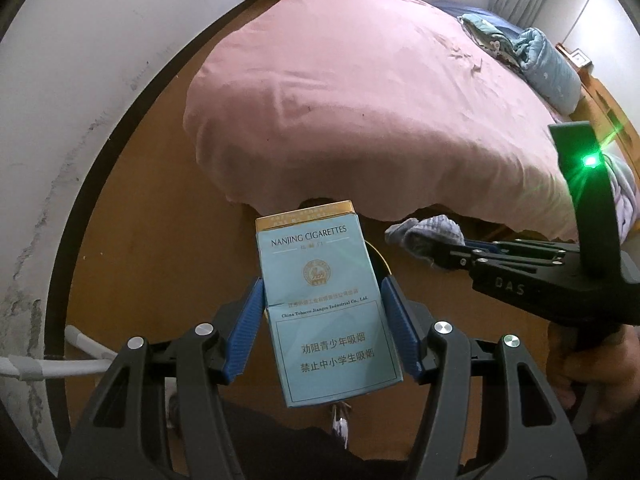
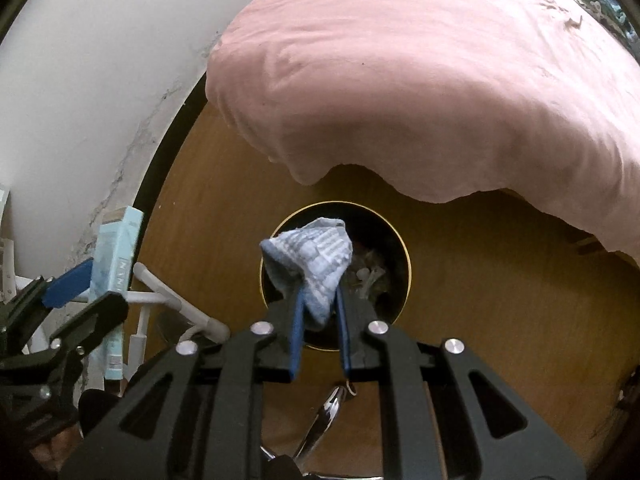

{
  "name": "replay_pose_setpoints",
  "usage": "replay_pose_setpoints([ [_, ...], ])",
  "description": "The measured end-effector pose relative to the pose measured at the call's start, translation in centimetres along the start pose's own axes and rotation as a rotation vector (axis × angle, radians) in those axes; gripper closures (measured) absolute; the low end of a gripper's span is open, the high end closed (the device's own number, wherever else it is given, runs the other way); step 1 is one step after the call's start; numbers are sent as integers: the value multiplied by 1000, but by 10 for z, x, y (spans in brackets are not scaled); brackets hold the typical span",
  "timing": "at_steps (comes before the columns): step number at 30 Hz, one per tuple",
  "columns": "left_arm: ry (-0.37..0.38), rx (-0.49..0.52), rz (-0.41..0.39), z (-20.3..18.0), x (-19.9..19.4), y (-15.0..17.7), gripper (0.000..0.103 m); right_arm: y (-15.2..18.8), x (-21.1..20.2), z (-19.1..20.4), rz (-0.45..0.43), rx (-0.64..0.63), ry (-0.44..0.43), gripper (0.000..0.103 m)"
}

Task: Collect trash
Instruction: 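Carry the cigarette box and glove over the bin and open both tools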

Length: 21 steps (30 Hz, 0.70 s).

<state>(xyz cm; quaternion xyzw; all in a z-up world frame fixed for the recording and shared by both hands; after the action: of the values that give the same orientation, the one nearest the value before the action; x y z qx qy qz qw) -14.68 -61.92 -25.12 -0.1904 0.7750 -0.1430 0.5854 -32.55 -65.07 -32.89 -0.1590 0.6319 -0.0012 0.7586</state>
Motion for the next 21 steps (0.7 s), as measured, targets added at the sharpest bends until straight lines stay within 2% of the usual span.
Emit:
replay_pose_setpoints([
  [2,9,-2,7,-1,1,-3,45,1,-1,-1,-3,5,-5,89],
  [4,7,1,13,-2,6,-3,44,0,-3,-2,-5,9,-8,84],
  [6,6,3,19,-3,9,-4,44,-1,-5,-4,-12,14,-10,55],
  [7,9,3,23,-4,10,-4,44,-2,-7,-5,-22,18,-10,51],
  [13,23,12,44,-10,19,-5,44,-8,-14,-9,-57,41,-18,44],
  [16,55,19,55,-18,24,-8,44,-12,-19,-17,-78,78,-17,42],
  [17,57,22,55,-21,25,-10,41,-14,-22,-20,-88,92,-16,42],
  [18,58,24,56,-22,26,-11,33,-15,-24,-23,-97,103,-13,42],
  [20,50,27,50,-25,26,-14,23,-17,-28,-29,-117,123,-11,42],
  [21,43,29,44,-25,24,-15,21,-17,-30,-31,-124,131,-11,42],
])
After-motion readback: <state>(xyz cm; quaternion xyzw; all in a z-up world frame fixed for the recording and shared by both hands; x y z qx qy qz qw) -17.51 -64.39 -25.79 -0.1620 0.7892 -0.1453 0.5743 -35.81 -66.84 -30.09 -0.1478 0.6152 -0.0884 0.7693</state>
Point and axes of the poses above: each gripper's, at about its wrist camera, not at the fingertips, and x roughly the way its jaws point, z to its left, y to its underside, the point moved 7 cm from there along x, roughly the way its jaws point, and after that the axes turned 6 degrees about y, right-handed, at the moved point
